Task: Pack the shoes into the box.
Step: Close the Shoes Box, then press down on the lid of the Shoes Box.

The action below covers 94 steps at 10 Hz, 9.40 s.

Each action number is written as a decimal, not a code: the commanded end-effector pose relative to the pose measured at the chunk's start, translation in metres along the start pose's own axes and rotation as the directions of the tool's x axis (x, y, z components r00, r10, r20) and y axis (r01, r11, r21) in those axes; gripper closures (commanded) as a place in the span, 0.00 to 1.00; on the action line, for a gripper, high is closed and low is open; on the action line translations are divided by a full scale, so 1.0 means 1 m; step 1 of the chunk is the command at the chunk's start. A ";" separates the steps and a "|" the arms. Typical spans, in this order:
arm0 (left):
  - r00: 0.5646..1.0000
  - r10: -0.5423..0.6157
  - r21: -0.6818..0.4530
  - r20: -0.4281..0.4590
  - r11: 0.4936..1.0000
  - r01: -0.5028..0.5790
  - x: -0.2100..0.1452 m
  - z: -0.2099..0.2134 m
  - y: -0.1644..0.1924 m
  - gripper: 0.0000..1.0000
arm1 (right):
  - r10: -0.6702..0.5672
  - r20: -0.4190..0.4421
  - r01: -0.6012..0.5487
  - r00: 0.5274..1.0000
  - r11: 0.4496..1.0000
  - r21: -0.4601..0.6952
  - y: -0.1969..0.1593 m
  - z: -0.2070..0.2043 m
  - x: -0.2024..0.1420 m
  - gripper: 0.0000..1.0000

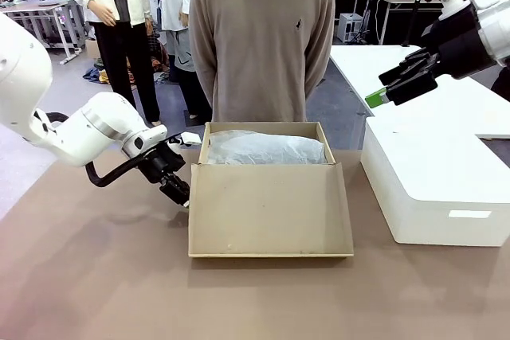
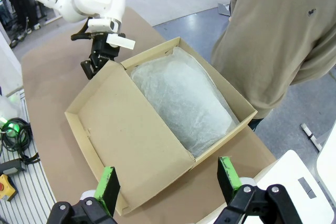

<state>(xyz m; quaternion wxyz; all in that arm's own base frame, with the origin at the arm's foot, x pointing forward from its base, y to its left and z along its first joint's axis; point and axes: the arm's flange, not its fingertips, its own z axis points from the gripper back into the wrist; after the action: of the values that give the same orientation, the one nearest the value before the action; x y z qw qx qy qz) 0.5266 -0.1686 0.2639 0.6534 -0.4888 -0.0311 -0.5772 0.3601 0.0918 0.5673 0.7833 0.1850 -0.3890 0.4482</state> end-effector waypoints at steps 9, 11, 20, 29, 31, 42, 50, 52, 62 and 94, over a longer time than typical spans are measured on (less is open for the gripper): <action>0.979 0.042 -0.100 0.199 0.995 -0.022 0.005 0.004 -0.040 1.00 | 0.016 0.023 -0.016 1.000 1.000 0.015 -0.004 -0.002 0.000 0.00; 0.961 0.036 -0.118 0.274 0.993 -0.003 0.006 0.012 -0.047 1.00 | 0.016 0.023 -0.016 1.000 1.000 0.015 -0.004 -0.002 0.000 0.00; 0.924 -0.119 0.223 0.364 0.974 0.037 0.033 0.059 -0.102 1.00 | 0.016 0.023 -0.016 1.000 1.000 0.015 -0.004 -0.002 0.000 0.00; 0.899 -0.226 0.583 0.375 0.812 -0.039 0.085 0.133 -0.076 1.00 | 0.016 0.023 -0.016 1.000 1.000 0.015 -0.004 -0.002 0.000 0.00; 0.894 -0.215 0.622 0.394 0.778 -0.087 0.085 0.142 -0.067 1.00 | 0.016 0.023 -0.016 1.000 1.000 0.015 -0.004 -0.002 0.000 0.00; 0.905 -0.206 0.608 0.372 0.790 -0.070 0.082 0.145 -0.073 1.00 | 0.016 0.023 -0.016 1.000 1.000 0.015 -0.004 -0.002 0.000 0.00; 0.977 -0.105 0.720 0.185 0.691 -0.062 0.097 0.149 -0.160 1.00 | -0.079 -0.146 0.071 0.986 0.996 -0.058 -0.004 -0.034 0.081 0.00; 0.987 -0.054 0.710 0.150 0.701 -0.069 0.098 0.145 -0.192 1.00 | -0.068 -0.227 0.054 0.971 0.996 -0.065 -0.013 -0.063 0.100 0.26; 0.994 0.097 0.696 0.059 0.710 -0.110 0.108 0.126 -0.254 0.83 | -0.103 -0.371 0.096 0.923 0.995 -0.038 -0.053 -0.169 0.123 1.00; 0.990 0.137 0.752 -0.025 0.655 -0.072 0.113 0.112 -0.258 0.00 | -0.365 -0.501 0.302 0.784 0.931 -0.205 -0.104 -0.347 0.084 1.00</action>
<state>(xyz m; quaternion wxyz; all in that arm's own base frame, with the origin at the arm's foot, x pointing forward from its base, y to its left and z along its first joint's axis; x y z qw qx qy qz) 0.4199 -0.1378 0.5452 0.8268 -0.1541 -0.2109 -0.4982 0.6312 0.3028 0.4136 0.9329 0.0741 -0.1530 0.3176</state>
